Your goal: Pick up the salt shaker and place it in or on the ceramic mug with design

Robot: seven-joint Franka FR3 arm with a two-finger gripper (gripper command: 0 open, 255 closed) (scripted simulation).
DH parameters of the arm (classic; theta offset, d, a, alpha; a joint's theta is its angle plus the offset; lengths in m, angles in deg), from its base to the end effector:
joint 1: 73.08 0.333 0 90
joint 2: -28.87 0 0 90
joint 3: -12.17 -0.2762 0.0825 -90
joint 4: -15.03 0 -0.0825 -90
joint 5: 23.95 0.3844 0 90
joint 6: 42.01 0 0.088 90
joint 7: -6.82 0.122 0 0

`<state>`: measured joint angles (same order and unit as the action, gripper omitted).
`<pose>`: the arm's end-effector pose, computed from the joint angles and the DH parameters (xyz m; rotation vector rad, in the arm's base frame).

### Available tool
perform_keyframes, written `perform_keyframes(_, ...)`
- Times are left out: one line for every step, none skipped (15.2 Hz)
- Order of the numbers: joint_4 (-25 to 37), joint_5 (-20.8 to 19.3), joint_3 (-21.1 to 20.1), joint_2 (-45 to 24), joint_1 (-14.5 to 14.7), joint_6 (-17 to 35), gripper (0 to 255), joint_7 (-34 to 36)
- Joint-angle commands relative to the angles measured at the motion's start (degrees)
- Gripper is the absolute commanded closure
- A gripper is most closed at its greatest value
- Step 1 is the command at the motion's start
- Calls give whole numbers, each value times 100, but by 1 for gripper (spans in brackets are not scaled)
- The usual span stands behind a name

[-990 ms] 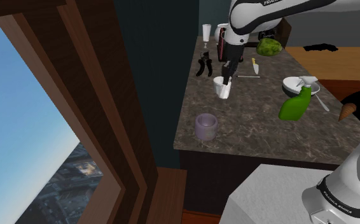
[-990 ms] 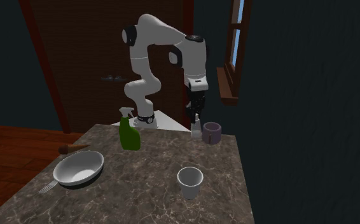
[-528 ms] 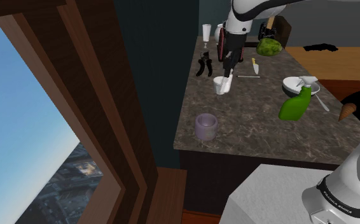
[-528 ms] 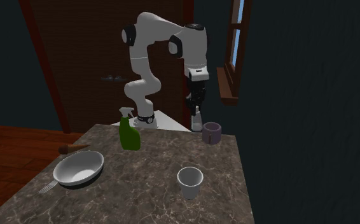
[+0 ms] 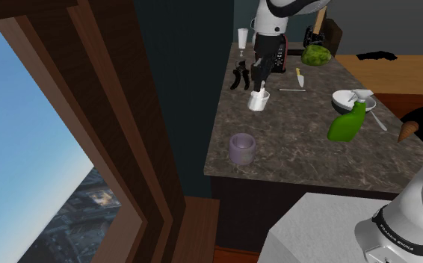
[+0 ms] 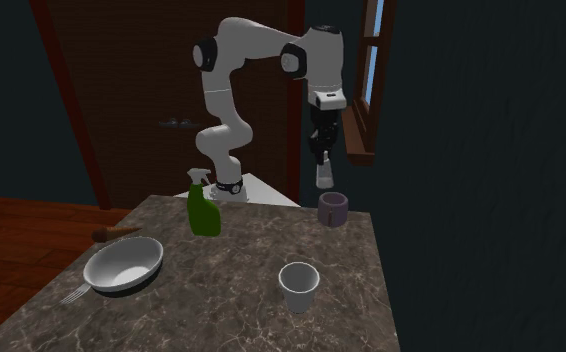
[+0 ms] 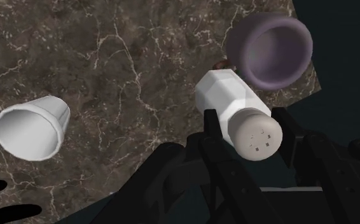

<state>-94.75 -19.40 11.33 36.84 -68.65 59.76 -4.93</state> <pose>0.5216 0.0565 0.4983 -3.0358 -0.4289 -0.0055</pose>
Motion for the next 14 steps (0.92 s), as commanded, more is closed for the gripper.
perform_keyframes(71, 22, -171, 14, 131, -63, 255, 310)
perform_keyframes(111, 32, -247, 17, 190, -95, 255, 446)
perform_keyframes(157, 42, -324, 14, 249, -128, 255, 582)
perform_keyframes(210, 50, -402, 6, 307, -161, 255, 719)
perform_keyframes(294, 61, -509, -16, 388, -208, 255, 910)
perform_keyframes(213, 62, -510, -12, 389, -131, 255, 904)
perform_keyframes(132, 64, -511, -9, 389, -54, 255, 899)
perform_keyframes(53, 66, -513, -7, 390, 23, 255, 893)
perform_keyframes(-24, 68, -514, -6, 390, 100, 255, 888)
perform_keyframes(-100, 69, -515, -7, 391, 176, 255, 883)
perform_keyframes(-175, 71, -516, -9, 392, 253, 255, 878)
perform_keyframes(-249, 73, -518, -12, 393, 330, 255, 873)
perform_keyframes(-321, 74, -519, -16, 394, 406, 255, 868)
perform_keyframes(-392, 76, -520, -22, 395, 482, 255, 863)
